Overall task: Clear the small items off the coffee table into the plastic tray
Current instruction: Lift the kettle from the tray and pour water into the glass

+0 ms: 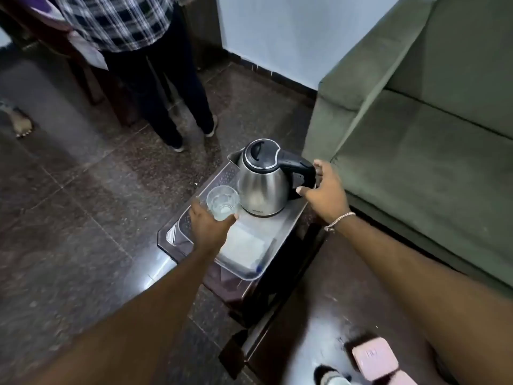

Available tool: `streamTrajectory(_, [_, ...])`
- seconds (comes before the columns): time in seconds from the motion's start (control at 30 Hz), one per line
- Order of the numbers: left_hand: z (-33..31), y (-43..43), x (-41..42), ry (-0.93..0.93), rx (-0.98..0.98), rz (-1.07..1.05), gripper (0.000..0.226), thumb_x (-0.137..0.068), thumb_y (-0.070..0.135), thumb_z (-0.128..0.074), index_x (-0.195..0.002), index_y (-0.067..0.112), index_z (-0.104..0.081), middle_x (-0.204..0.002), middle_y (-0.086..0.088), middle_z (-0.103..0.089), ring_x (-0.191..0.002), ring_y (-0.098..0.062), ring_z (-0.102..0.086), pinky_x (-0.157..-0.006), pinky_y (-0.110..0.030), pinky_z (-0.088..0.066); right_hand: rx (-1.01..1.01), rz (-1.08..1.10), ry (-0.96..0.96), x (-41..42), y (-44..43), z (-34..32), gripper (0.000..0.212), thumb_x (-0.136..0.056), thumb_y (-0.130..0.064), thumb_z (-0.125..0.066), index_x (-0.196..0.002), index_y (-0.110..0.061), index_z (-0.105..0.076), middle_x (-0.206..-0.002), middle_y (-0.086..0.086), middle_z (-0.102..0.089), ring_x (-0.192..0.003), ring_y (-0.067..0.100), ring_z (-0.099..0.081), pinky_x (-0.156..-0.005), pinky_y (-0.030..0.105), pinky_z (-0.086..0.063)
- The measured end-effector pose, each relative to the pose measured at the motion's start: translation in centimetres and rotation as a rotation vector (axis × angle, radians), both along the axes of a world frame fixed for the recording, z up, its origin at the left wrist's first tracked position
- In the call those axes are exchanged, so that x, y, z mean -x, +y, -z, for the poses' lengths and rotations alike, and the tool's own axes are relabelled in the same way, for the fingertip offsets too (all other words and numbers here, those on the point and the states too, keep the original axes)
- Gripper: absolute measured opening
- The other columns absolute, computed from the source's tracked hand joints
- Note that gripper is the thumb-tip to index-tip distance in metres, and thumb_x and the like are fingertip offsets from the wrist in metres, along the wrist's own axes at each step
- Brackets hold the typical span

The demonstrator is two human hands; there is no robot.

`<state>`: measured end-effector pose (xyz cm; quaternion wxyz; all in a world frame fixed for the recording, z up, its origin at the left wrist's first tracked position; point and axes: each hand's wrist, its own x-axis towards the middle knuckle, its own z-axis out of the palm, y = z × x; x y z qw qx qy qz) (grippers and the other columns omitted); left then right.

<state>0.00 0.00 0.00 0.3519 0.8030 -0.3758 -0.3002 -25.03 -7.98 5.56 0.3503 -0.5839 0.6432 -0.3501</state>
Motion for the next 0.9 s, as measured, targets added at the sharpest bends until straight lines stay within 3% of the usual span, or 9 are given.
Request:
streamTrajectory(0.1, [1.4, -1.0, -0.6, 0.179, 0.02, 0.044, 0.1, -0.063, 0.021, -0.097, -0.145, 0.012, -0.04, -0.141, -0.017, -0.054, -0.128, -0.037, -0.056, -0.108, -0.053, -0.048, -0.161, -0.068, -0.042, 0.3, -2.8, 0.8, 0.043, -0.066, -0.006, -0.082, -0.105, -0.016, -0.065, -0.095, 0.002, -0.068, -0.086, 0.016, -0.063, -0.083, 0.034, -0.052])
streamTrajectory(0.17, [2.7, -1.6, -0.9, 0.214, 0.035, 0.043, 0.097, -0.061, 0.018, -0.096, -0.141, 0.017, -0.041, -0.134, -0.014, -0.059, -0.122, -0.035, -0.061, -0.105, -0.053, -0.05, -0.243, -0.117, -0.124, 0.2, -4.3, 1.5, 0.032, -0.065, 0.001, -0.082, -0.088, -0.016, -0.067, -0.072, -0.007, -0.065, -0.068, 0.01, -0.059, -0.07, 0.028, -0.046])
streamTrajectory(0.27, [3.4, -2.0, -0.9, 0.214, 0.069, 0.041, 0.092, -0.06, 0.019, -0.095, -0.135, 0.021, -0.042, -0.126, -0.013, -0.064, -0.114, -0.035, -0.065, -0.1, -0.054, -0.054, -0.279, -0.095, -0.298, -0.3, -5.0, 2.0, 0.032, -0.061, 0.015, -0.074, -0.069, -0.014, -0.063, -0.058, -0.01, -0.06, -0.059, 0.008, -0.054, -0.063, 0.027, -0.04])
streamTrajectory(0.4, [3.8, -2.3, -0.8, 0.148, 0.072, 0.019, 0.076, -0.063, 0.021, -0.092, -0.123, 0.026, -0.045, -0.114, -0.008, -0.068, -0.103, -0.033, -0.068, -0.092, -0.048, -0.058, -0.298, -0.062, -0.505, -0.5, -5.2, 2.8, 0.042, -0.061, 0.026, -0.063, -0.079, -0.012, -0.07, -0.061, -0.008, -0.065, -0.062, 0.008, -0.058, -0.064, 0.023, -0.046])
streamTrajectory(0.53, [3.4, -1.9, -0.9, 0.13, 0.127, -0.022, 0.072, -0.064, 0.027, -0.09, -0.12, 0.034, -0.045, -0.112, 0.0, -0.067, -0.101, -0.027, -0.069, -0.091, -0.041, -0.058, -0.263, -0.014, -0.637, -1.1, -4.4, 2.8, 0.049, -0.065, 0.03, -0.056, -0.09, -0.009, -0.071, -0.07, -0.004, -0.069, -0.076, 0.017, -0.06, -0.079, 0.034, -0.048])
streamTrajectory(0.67, [2.5, -1.3, -0.9, 0.152, 0.186, 0.003, 0.068, -0.063, 0.028, -0.09, -0.113, 0.038, -0.044, -0.103, 0.017, -0.064, -0.087, 0.001, -0.066, -0.077, -0.027, -0.051, -0.247, 0.026, -0.707, -1.1, -3.2, 2.2, 0.052, -0.065, 0.03, -0.054, -0.089, -0.013, -0.071, -0.067, -0.008, -0.07, -0.072, 0.013, -0.063, -0.078, 0.034, -0.051])
streamTrajectory(0.7, [2.2, -1.0, -0.9, 0.161, 0.195, 0.013, 0.068, -0.062, 0.03, -0.089, -0.112, 0.038, -0.043, -0.104, 0.019, -0.063, -0.085, 0.006, -0.064, -0.075, -0.024, -0.049, -0.239, 0.039, -0.734, -1.0, -2.8, 1.9, 0.052, -0.065, 0.031, -0.054, -0.087, -0.014, -0.071, -0.067, -0.006, -0.07, -0.074, 0.016, -0.063, -0.079, 0.036, -0.051])
streamTrajectory(0.8, [1.3, 0.1, -0.6, 0.173, 0.223, 0.053, 0.07, -0.064, 0.026, -0.09, -0.114, 0.034, -0.041, -0.11, 0.011, -0.062, -0.088, 0.0, -0.064, -0.079, -0.027, -0.05, -0.194, 0.063, -0.822, -0.2, -1.6, -0.1, 0.051, -0.063, 0.031, -0.053, -0.084, -0.012, -0.072, -0.07, -0.002, -0.069, -0.077, 0.017, -0.064, -0.078, 0.036, -0.052])
streamTrajectory(0.9, [0.3, 1.3, 0.0, 0.14, 0.248, 0.099, 0.072, -0.064, 0.024, -0.092, -0.114, 0.033, -0.042, -0.109, 0.013, -0.061, -0.085, 0.008, -0.062, -0.078, -0.023, -0.049, -0.129, 0.07, -0.844, 1.4, -0.7, -3.0, 0.049, -0.063, 0.03, -0.051, -0.084, -0.01, -0.07, -0.066, -0.003, -0.065, -0.076, 0.018, -0.06, -0.073, 0.034, -0.052])
